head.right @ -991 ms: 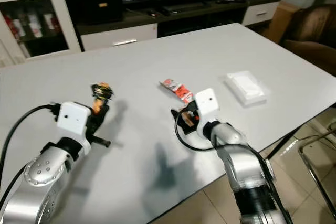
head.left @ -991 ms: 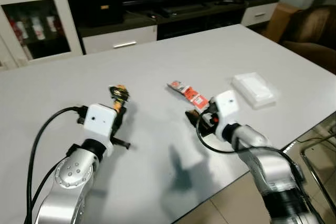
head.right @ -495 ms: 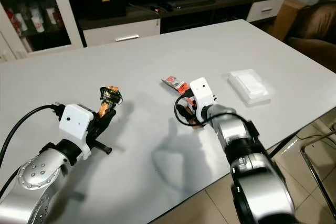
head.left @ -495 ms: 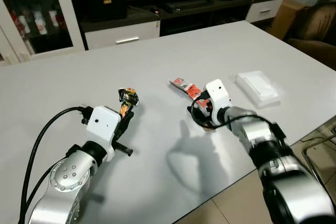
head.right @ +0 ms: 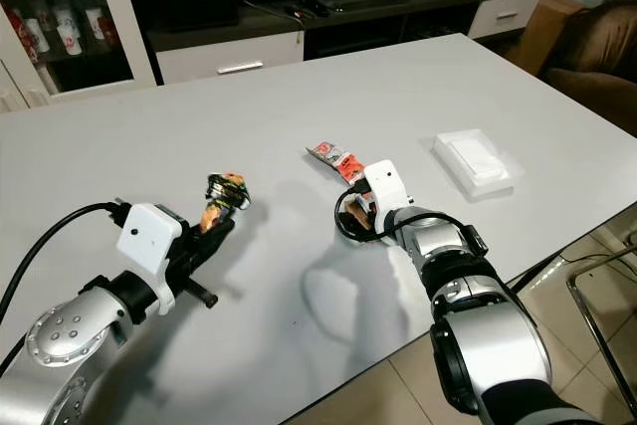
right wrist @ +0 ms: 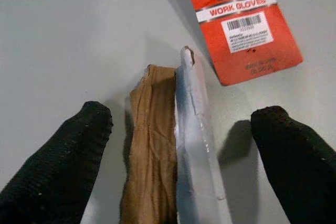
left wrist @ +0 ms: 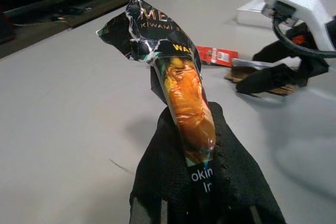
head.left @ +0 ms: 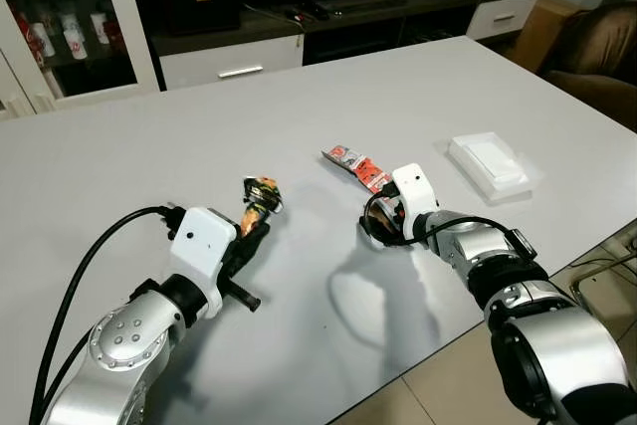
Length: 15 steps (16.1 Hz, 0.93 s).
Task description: Picking trash to rubbish bin
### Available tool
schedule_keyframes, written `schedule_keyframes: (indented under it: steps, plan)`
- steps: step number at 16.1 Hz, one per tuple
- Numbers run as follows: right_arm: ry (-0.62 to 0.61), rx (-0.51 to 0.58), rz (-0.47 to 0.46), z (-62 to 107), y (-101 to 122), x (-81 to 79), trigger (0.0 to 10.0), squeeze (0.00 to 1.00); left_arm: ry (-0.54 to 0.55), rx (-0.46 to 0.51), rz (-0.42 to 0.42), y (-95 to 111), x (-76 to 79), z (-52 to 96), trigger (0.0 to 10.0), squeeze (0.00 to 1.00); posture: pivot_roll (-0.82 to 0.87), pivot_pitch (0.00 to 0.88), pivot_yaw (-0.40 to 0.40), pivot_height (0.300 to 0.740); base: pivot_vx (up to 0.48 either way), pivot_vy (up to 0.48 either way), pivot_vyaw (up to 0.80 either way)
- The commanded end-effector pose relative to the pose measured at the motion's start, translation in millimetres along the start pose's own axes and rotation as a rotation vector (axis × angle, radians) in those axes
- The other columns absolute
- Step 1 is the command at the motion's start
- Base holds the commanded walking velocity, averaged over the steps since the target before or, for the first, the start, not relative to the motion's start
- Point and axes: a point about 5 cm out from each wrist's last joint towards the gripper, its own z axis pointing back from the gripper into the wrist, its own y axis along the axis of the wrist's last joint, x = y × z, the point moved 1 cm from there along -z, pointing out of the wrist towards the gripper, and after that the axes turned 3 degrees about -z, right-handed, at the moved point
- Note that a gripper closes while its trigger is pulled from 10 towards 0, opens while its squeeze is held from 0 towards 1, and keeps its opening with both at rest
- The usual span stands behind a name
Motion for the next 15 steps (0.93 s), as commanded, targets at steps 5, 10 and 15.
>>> schedule_keyframes:
  steps: [5, 10, 15]
  plan:
    - [0.058, -0.045, -0.028, 2.0, 1, 0.8, 0.0, 0.00, -0.058, 0.007, -0.007, 5, 2.0, 0.1, 10.0, 0.00, 0.02, 0.020, -0.075, 0.740, 0.000, 0.000, 0.00]
    - [0.070, -0.075, -0.063, 7.0, -5, 9.8, 0.0, 0.00, -0.282, -0.036, 0.020, 0, 20.8, 8.7, 10.0, 0.00, 0.02, 0.007, -0.070, 0.740, 0.000, 0.000, 0.00]
    - [0.089, -0.063, -0.092, 10.3, -7, 14.7, 0.0, 0.00, -0.260, -0.023, 0.020, 1, 17.0, 3.4, 10.0, 0.00, 0.00, 0.000, -0.064, 0.740, 0.000, 0.000, 0.00]
